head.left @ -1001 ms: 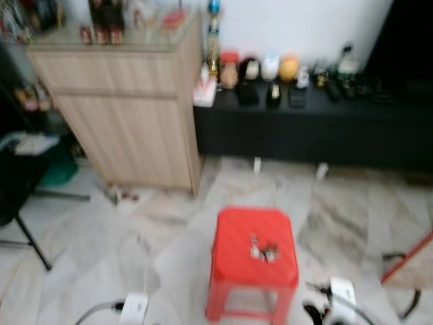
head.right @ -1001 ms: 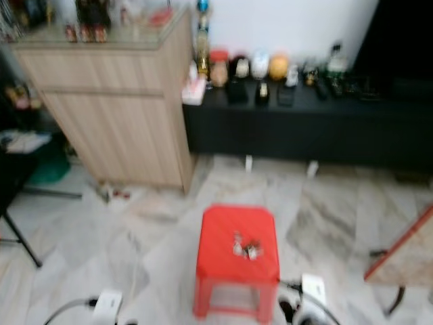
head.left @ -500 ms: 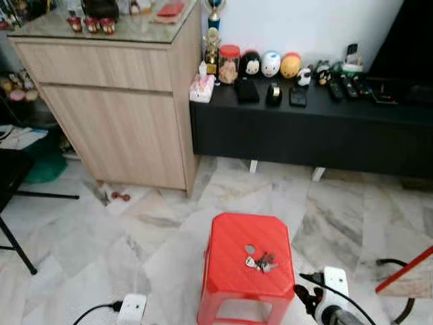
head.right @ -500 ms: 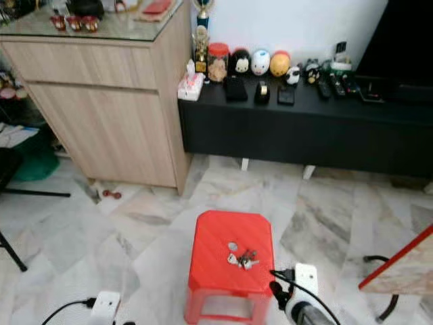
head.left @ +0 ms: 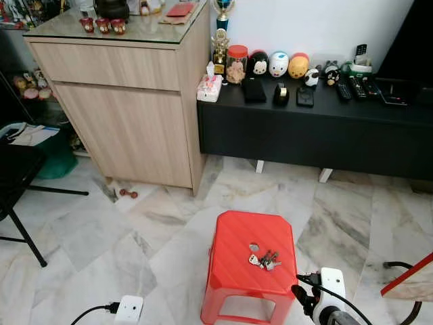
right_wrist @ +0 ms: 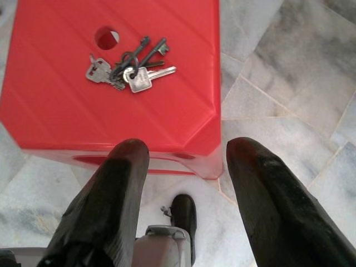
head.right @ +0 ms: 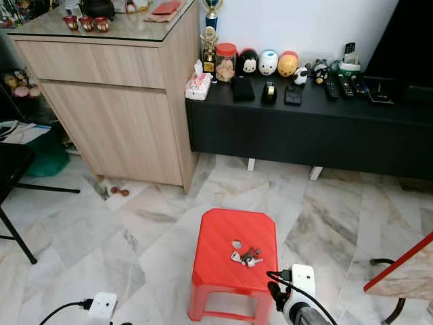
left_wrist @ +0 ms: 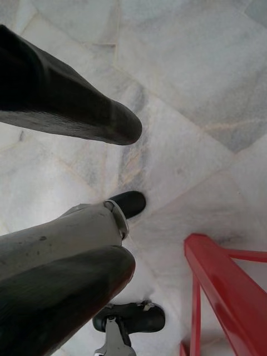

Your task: Hang keys on a hook

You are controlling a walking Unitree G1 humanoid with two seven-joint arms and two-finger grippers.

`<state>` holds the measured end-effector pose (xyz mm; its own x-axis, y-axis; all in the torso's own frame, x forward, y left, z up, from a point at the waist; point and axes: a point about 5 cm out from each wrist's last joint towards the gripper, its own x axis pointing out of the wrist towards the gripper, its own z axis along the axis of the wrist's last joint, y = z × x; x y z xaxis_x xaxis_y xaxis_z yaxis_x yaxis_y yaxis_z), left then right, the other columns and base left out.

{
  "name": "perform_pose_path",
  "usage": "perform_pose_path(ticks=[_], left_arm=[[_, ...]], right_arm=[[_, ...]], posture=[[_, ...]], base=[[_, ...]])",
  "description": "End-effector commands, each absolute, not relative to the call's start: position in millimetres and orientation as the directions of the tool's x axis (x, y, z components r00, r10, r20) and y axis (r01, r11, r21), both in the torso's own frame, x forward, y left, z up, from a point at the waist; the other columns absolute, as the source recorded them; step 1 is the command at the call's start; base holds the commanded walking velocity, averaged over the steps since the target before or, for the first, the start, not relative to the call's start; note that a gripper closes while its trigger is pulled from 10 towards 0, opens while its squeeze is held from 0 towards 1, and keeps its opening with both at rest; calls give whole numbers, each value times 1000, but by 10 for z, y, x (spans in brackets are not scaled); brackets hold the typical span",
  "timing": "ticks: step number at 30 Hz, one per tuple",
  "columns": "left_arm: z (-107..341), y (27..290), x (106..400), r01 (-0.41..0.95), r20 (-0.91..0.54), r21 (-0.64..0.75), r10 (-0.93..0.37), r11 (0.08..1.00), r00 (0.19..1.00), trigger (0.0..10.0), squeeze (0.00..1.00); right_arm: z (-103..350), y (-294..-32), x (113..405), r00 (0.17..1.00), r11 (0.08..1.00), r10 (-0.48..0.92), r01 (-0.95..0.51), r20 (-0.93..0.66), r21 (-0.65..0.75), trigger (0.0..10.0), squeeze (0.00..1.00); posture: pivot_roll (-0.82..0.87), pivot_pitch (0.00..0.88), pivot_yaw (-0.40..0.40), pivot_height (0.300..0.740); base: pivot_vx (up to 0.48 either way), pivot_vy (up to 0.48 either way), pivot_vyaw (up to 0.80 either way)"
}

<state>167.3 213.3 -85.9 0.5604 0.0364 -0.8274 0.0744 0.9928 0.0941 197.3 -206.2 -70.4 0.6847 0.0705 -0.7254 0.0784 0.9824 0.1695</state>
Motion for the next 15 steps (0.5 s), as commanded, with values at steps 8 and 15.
perform_pose_path(ticks=[8,15], left_arm=[[-888,2144,1607,64,-841,94,45,993,538,10000,0],[-890,2154,1598,58,-841,103,55,993,539,10000,0]], right_arm=[[-725,-2074,1936,672,981,66,89,-738,170,10000,0],[-723,-2072,1935,680,981,64,93,-731,173,10000,0]], posture=[[-103,47,-29,740],[-103,45,-25,740]], base=[[0,309,0],[0,42,0]])
